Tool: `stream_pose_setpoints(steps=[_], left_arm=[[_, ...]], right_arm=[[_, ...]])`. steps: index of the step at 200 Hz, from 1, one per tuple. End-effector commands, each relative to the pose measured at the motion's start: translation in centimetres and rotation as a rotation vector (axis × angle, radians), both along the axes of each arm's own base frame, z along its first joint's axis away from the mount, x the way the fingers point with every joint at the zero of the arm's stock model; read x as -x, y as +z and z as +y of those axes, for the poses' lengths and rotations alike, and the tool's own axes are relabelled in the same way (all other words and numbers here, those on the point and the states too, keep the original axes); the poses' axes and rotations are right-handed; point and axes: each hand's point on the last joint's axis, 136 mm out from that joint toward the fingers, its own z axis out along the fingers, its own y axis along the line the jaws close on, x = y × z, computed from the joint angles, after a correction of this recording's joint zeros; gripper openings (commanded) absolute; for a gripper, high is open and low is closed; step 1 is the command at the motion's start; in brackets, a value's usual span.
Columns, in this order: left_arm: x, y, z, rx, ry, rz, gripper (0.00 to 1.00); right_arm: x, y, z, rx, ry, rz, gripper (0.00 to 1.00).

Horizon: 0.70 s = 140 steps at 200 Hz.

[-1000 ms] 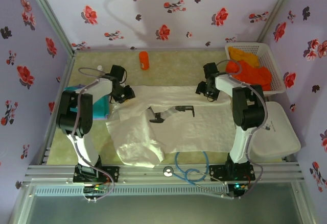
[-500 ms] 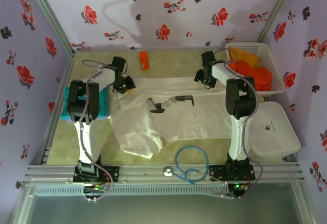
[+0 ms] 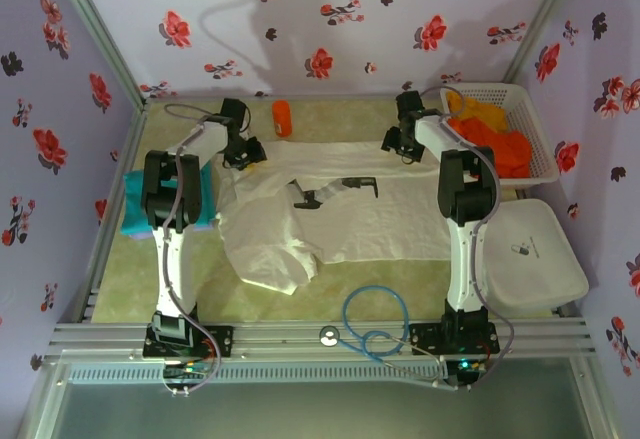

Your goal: Fold and stack the t-shirts

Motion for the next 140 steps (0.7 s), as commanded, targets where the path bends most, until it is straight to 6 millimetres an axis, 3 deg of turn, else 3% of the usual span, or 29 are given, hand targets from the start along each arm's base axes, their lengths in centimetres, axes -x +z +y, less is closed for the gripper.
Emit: stream_pose_setpoints(steps=[1,34,48,59,74,83,104,140], left_arm=[[0.2,1.2,0.9,-0.022,-0.023,-0.009,0.35],[0.9,6.1,0.8,-0.005,-0.032,-0.081,0.42],[1.7,8.5,0.7,0.004,-0.034,-0.115,0.43],[2.8,10.1,0.6,0.016,-0.034,-0.137,0.45],[4.8,11.9,0.4,0.035,-0.034,-0.16,0.47],[6.2,12.8,0.3,0.049,-0.035,-0.176,0.48],[10.1,13.2,0.7,0.066,-0.021,-0.176,0.5],[17.5,11.9,1.9,0.073,-0.002,-0.132,0.54]], right_arm=[[-0.2,1.2,-0.7,0.038,0.032,-0.011,0.69],[0.5,5.1,0.2,0.027,0.066,-0.076,0.75],[1.4,6.7,0.7,0.018,0.073,-0.111,0.83],[2.3,7.8,1.0,0.006,0.074,-0.132,0.86],[3.8,8.8,1.2,-0.028,0.064,-0.139,0.99],[4.9,9.1,1.2,-0.047,0.054,-0.139,0.99],[7.4,9.7,1.0,-0.083,0.027,-0.151,0.99],[12.1,9.8,0.5,-0.124,-0.003,-0.124,0.99]])
